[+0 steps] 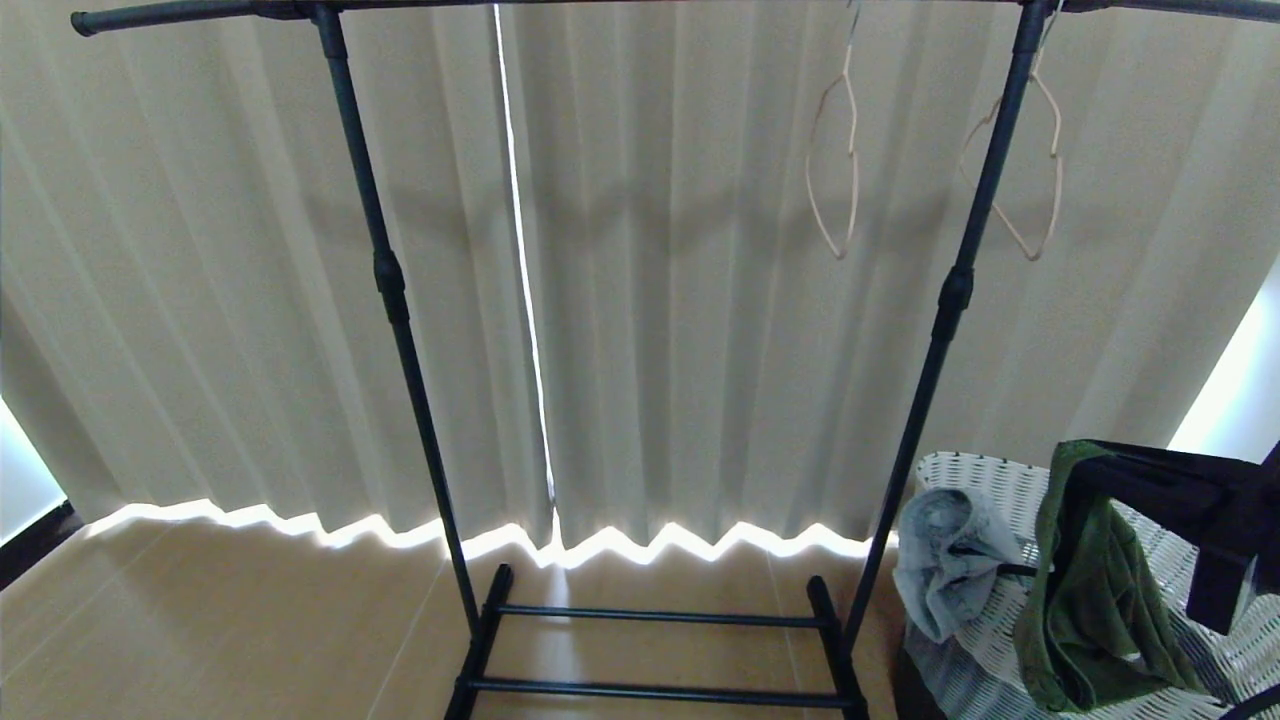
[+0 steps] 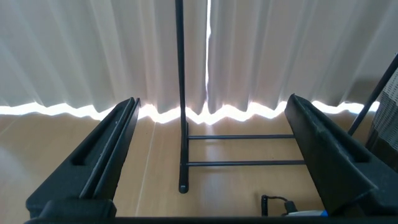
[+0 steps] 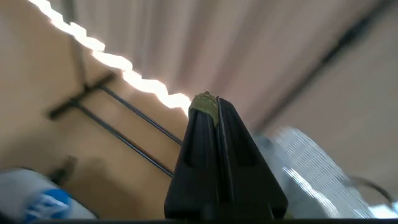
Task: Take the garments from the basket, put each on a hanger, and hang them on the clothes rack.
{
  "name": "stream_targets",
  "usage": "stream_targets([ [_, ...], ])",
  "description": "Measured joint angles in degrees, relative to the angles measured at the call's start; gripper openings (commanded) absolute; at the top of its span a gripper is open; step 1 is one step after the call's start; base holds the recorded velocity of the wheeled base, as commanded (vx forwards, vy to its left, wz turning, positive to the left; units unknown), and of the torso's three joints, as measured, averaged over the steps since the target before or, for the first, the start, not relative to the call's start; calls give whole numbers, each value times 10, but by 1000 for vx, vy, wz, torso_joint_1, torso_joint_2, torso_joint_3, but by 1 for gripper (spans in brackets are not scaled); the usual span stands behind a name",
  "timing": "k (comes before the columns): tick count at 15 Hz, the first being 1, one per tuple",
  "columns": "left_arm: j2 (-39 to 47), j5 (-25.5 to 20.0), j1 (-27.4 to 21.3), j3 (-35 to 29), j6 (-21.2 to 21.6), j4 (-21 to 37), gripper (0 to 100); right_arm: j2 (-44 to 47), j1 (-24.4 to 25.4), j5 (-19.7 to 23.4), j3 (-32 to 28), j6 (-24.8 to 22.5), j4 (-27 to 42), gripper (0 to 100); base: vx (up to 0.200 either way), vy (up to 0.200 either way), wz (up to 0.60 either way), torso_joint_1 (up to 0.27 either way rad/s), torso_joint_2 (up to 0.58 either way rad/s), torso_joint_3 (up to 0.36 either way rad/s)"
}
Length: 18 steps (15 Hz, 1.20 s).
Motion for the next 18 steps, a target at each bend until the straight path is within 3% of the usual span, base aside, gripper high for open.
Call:
stream_targets([
  [3, 0, -2, 0, 1, 15, 0, 100, 19, 38, 15, -29, 11, -4, 0, 0, 0, 0, 0, 0, 0],
  [7, 0, -12, 0, 1, 47, 0, 100, 26, 46, 28, -49, 12, -5, 0, 0, 0, 0, 0, 0, 0],
  [11, 35, -121, -2, -85, 89, 0, 100, 28, 47, 45, -81, 12, -5, 0, 0, 0, 0, 0, 0, 0],
  [15, 228, -174, -17, -205, 134, -19, 100, 39, 47, 48, -103, 14, -7, 0, 0, 0, 0, 0, 0, 0],
  [18, 420, -148, -70, -296, 146, -70, 100, 47, 47, 48, -116, 44, -6, 0, 0, 0, 0, 0, 0, 0],
])
